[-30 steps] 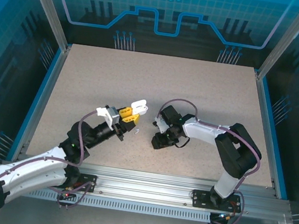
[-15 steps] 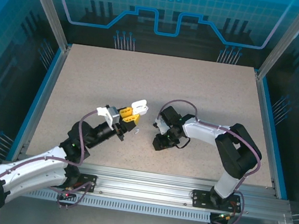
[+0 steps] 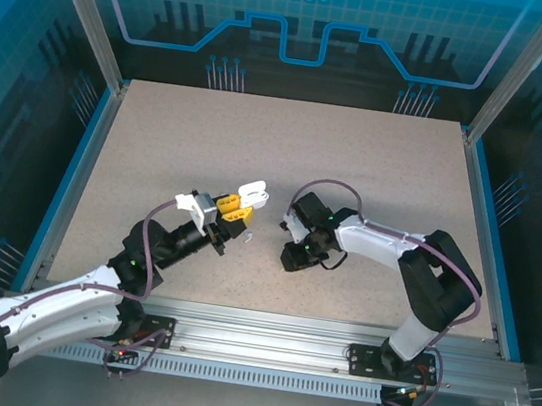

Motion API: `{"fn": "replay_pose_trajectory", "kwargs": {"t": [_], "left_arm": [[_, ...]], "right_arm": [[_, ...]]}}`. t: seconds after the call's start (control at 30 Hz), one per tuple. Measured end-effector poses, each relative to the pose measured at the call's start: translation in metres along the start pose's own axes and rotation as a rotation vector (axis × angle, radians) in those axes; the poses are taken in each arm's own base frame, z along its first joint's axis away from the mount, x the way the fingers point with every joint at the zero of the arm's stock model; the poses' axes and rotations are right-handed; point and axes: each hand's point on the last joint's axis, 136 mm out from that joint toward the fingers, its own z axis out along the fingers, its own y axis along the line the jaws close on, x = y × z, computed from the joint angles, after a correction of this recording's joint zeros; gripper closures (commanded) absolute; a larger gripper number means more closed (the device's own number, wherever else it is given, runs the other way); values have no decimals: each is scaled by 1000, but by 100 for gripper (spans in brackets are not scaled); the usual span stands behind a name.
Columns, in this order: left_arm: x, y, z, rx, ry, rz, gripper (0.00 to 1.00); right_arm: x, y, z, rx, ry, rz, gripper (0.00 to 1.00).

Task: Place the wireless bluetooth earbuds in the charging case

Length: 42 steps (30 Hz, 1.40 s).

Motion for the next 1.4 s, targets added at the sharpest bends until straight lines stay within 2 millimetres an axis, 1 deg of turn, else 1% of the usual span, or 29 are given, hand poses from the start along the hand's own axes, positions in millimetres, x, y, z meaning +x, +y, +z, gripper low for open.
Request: {"fn": "replay_pose_trajectory", "kwargs": {"t": [0.13,0.23,0.33,0.43,0.5,0.6,0.7,0.77,0.87,1.0,1.17,1.27,1.4], "left_arm": [[3,0,1,4,11,-7,100],[6,-1,2,8,20,-26,100],[12,-3,4,22,37,-45,100],[16,-5,6,35,50,-63,100],[19,-6,8,45,56,-65,100],[25,-9,11,67,68,-74,100],[33,-14,13,96,94,-87,100],[39,-16,15,114,111,-93,100],[46,-20,18,141,135,-103,100],[48,-24,21,167,143,-106,100],[42,-27,23,182,125,-103,100],[41,-27,24,186,119,-102,100],[44,-28,25,189,125,-103,100]], "right_arm": [[-8,3,-24,21,-80,-23,78],[-13,5,-51,48,-164,-52,78],[-18,10,-92,80,-289,-97,78],[-21,17,-138,107,-436,-157,78],[-22,25,-170,125,-538,-207,78],[-24,38,-212,149,-670,-283,78],[-26,54,-245,169,-771,-375,78],[-28,65,-258,181,-814,-436,78],[-32,82,-269,203,-855,-530,78],[-38,105,-273,237,-878,-652,78],[-49,124,-264,291,-858,-748,78],[-55,128,-255,320,-831,-778,78],[-60,127,-242,349,-796,-797,78]]}}
